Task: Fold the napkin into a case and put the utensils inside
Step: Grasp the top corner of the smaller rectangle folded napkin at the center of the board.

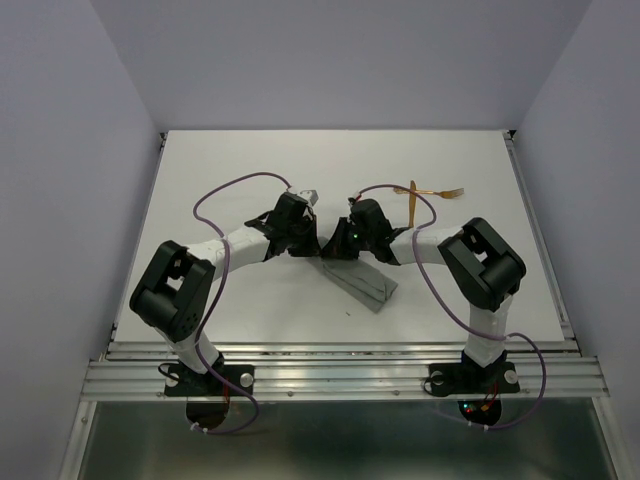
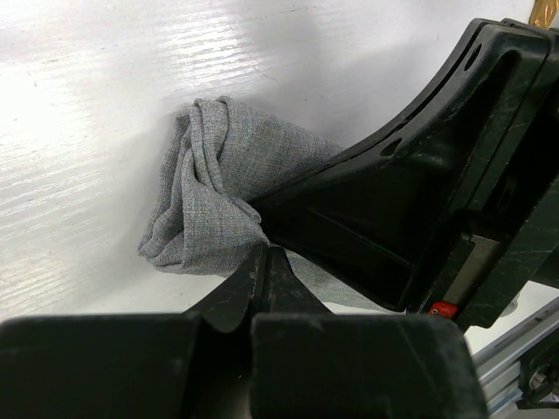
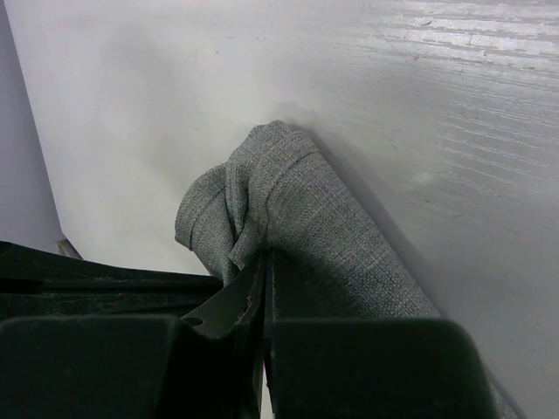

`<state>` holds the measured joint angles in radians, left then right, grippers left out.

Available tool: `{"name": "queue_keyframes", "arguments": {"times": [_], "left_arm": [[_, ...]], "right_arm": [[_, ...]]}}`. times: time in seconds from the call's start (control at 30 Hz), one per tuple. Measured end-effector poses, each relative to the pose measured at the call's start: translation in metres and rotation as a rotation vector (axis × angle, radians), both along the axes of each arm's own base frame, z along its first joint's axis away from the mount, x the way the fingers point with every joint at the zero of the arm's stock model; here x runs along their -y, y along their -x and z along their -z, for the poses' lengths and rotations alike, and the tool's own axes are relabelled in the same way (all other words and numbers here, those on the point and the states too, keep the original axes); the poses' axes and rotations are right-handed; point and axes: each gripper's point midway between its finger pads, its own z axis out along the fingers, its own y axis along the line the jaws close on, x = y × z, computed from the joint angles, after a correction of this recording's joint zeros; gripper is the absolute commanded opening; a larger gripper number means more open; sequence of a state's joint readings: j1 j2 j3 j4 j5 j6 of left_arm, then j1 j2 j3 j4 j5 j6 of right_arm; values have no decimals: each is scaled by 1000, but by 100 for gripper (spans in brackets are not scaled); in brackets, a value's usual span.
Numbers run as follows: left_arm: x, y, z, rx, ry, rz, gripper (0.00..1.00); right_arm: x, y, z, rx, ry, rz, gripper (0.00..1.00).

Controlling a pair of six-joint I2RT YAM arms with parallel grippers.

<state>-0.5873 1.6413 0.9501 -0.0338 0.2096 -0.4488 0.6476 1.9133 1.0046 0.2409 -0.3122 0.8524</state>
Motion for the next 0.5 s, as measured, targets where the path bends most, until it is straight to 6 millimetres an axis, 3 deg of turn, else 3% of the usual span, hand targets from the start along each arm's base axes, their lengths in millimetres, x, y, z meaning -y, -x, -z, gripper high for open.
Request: {"name": "queue_keyframes", "arguments": {"times": [0.5], "left_arm": [[0,0,0,3,-2,4,0]], "right_arm": [[-3,0,-3,7,-15,-10,1]]}}
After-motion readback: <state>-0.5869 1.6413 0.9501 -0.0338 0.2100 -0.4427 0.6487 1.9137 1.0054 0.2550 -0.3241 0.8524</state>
